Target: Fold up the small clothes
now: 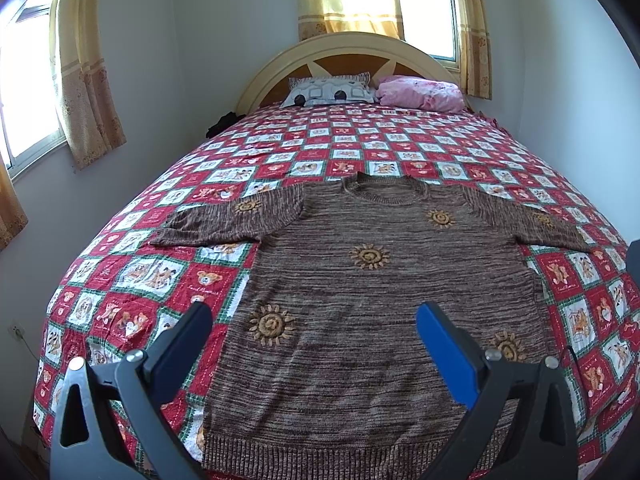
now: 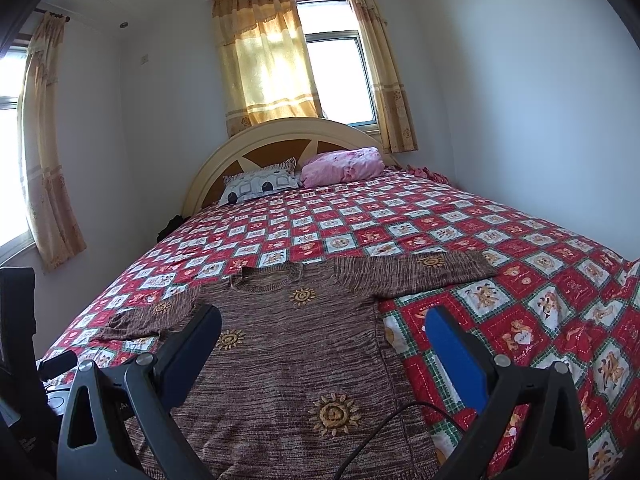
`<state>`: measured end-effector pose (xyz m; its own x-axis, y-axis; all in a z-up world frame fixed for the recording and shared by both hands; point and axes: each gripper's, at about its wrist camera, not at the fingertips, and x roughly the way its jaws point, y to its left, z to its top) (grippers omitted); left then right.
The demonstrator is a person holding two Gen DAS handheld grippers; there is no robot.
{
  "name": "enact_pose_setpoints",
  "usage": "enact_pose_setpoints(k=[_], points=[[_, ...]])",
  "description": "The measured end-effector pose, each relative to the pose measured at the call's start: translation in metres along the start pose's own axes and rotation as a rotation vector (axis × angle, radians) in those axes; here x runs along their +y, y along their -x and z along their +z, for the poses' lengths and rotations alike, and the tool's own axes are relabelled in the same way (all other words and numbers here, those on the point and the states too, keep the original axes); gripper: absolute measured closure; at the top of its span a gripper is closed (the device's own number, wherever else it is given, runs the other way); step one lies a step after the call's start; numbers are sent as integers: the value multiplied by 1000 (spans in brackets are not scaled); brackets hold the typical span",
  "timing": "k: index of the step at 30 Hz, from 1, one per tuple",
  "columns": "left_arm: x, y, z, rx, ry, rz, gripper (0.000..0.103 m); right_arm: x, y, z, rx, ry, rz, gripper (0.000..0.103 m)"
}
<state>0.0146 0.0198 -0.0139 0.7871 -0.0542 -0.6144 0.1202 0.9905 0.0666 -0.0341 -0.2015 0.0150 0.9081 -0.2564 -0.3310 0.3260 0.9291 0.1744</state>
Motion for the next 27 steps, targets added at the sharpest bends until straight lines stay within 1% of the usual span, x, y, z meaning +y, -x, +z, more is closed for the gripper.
enact_pose_setpoints(k=[16,19,22,27], points=[[-3,-5,-1,0,-1,-4,0,-1,-7,-4,21,-1,-2,1],[-6,-10,0,-12,-6,-13,0,-3,-12,-6,27,-1,-11,1],[-11,-21,2,-17,-23,-3,0,-8,-20,-7,37,-1,-33,1],[-17,-50,11,15,-27,-5,0,-28,-40,-9,67,-38,-74,1]])
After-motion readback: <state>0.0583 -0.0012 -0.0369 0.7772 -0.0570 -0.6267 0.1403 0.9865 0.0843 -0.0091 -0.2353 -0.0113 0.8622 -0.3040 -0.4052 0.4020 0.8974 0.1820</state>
